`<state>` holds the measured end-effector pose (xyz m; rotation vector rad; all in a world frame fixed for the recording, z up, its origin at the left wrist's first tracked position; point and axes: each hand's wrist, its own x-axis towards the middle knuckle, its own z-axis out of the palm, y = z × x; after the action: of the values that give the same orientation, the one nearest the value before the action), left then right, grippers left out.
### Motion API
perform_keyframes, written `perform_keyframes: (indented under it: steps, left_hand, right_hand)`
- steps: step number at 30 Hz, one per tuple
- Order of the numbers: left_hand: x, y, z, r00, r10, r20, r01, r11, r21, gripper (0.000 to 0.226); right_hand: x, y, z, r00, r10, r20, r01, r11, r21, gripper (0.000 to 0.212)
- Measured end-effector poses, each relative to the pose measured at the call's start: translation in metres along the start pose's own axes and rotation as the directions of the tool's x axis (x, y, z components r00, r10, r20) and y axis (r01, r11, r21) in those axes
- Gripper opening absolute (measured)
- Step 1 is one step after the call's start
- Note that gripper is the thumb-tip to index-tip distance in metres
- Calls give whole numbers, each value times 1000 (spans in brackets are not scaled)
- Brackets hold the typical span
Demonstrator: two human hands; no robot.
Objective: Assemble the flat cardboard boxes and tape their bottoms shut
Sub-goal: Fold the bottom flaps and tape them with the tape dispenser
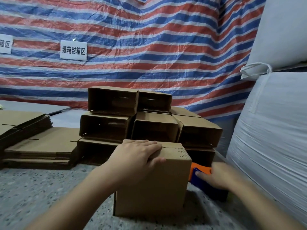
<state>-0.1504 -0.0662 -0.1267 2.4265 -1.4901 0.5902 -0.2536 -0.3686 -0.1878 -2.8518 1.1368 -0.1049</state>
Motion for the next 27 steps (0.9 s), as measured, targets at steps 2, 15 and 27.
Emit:
perform_keyframes:
  steps: [2,15,27]
  left_hand:
    - [0,0,1,1000,0,-1,0,1000,6,87]
    - [-3,-2,-3,999,-25,32,29,991,-130,60]
    - [7,-6,-36,851,-482,208,339,201,-919,37]
  right_hand:
    - [0,11,20,999,-40,15,41,997,-72,48]
    - [-36,-34,-130,971,-145,-192,239,501,832,62]
    - [-26,-109,-172,813,-578,67,257,460,850,66]
